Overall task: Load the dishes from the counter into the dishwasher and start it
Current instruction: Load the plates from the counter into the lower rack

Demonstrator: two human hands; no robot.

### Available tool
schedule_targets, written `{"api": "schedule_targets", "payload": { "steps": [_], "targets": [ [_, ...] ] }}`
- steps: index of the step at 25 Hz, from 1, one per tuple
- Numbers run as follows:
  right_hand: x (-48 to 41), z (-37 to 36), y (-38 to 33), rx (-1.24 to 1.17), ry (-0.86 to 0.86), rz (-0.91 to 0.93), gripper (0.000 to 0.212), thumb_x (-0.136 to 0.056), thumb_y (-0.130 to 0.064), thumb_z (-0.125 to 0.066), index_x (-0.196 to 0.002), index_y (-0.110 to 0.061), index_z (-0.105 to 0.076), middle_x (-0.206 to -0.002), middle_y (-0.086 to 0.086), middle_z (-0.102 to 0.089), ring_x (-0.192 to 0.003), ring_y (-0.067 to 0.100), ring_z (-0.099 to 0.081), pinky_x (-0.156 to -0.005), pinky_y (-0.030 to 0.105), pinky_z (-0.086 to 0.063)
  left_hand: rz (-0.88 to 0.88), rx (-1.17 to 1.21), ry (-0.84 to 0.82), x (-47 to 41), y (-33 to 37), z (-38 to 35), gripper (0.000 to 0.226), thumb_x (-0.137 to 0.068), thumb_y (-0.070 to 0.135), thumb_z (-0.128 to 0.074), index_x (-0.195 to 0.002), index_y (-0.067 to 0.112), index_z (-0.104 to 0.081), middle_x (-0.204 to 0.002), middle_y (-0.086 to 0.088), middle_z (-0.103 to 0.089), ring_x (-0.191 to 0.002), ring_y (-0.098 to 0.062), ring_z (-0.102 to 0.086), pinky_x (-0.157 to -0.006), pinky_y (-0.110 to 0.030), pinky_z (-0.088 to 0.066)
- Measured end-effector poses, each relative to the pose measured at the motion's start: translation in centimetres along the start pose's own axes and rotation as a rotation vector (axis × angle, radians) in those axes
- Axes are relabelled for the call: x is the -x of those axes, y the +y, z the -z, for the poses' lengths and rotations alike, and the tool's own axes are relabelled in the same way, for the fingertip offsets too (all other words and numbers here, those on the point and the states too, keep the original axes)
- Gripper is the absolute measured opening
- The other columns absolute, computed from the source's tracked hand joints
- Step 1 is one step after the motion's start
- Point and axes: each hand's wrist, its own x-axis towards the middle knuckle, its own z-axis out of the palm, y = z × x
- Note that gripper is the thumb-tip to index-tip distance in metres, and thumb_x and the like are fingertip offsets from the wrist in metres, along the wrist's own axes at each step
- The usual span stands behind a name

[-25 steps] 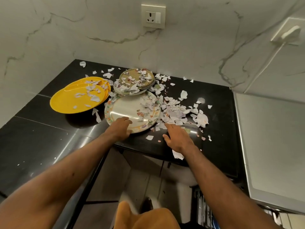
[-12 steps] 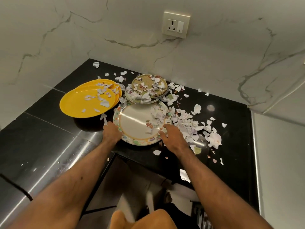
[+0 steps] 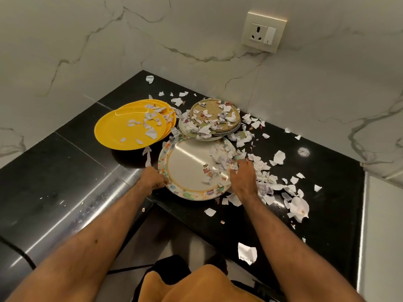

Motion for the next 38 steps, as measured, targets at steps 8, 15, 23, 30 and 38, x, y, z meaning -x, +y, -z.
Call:
{"api": "schedule_targets", "payload": {
  "steps": [8, 15, 23, 30, 38],
  "targets": [
    [-0.9, 0.2, 0.3, -0.205, 0.003, -0.187, 0.043, -0.090, -0.002, -0.069, -0.131, -0.007, -0.059, -0.127, 0.013, -0.065, -0.110, 0.027, -0.065, -0.091, 0.041, -0.058, -0.041, 0.008, -0.081, 0.4, -0.3, 1.2, 0.063, -0.070, 0.013, -0.095, -0.118, 0.003, -0.057, -0.104, -0.015, -0.074, -0.072, -0.022, -0.078, -0.051, -0.027, -0.058],
    [-0.1, 1.6, 0.3, -0.374, 0.001, -0.337, 0.052, -0.094, -0.005, -0.065, -0.145, -0.009, -0.057, -0.131, 0.008, -0.065, -0.103, 0.015, -0.060, -0.075, 0.021, -0.048, -0.076, 0.136, -0.157, 1.3, -0.3, 1.3, 0.048, -0.077, 0.024, -0.091, -0.109, -0.002, -0.066, -0.096, -0.017, -0.078, -0.072, -0.022, -0.072, -0.055, -0.029, -0.055],
    [1.7, 4.2, 2.1, -0.468, -0.010, -0.362, 0.039, -0.094, -0.006, -0.063, -0.133, -0.011, -0.066, -0.106, 0.000, -0.069, -0.093, 0.014, -0.066, -0.073, 0.028, -0.053, -0.002, 0.723, -0.336, 6.2, -0.4, -0.6, 0.035, -0.094, 0.001, -0.057, -0.128, 0.008, -0.060, -0.115, -0.015, -0.073, -0.094, -0.032, -0.072, -0.074, -0.044, -0.063],
    [4.8, 6.6, 3.0, -0.586, -0.014, -0.313, 0.039, -0.102, -0.007, -0.063, -0.140, -0.015, -0.061, -0.117, 0.000, -0.063, -0.105, 0.013, -0.064, -0.076, 0.025, -0.057, -0.005, 0.841, -0.450, 9.4, -1.0, -2.2, 0.045, -0.101, 0.048, -0.055, -0.134, 0.019, -0.063, -0.123, -0.013, -0.074, -0.109, -0.036, -0.072, -0.096, -0.054, -0.056],
    [7.0, 8.4, 0.7, -0.256, 0.056, -0.083, 0.055, -0.105, -0.013, -0.057, -0.157, -0.026, -0.043, -0.163, -0.001, -0.034, -0.147, 0.018, -0.039, -0.119, 0.038, -0.037, -0.147, 0.771, -0.404, 9.7, 0.4, -2.6, 0.061, -0.100, 0.063, -0.043, -0.137, 0.018, -0.063, -0.122, -0.013, -0.074, -0.109, -0.034, -0.072, -0.094, -0.053, -0.056]
  ]
}}
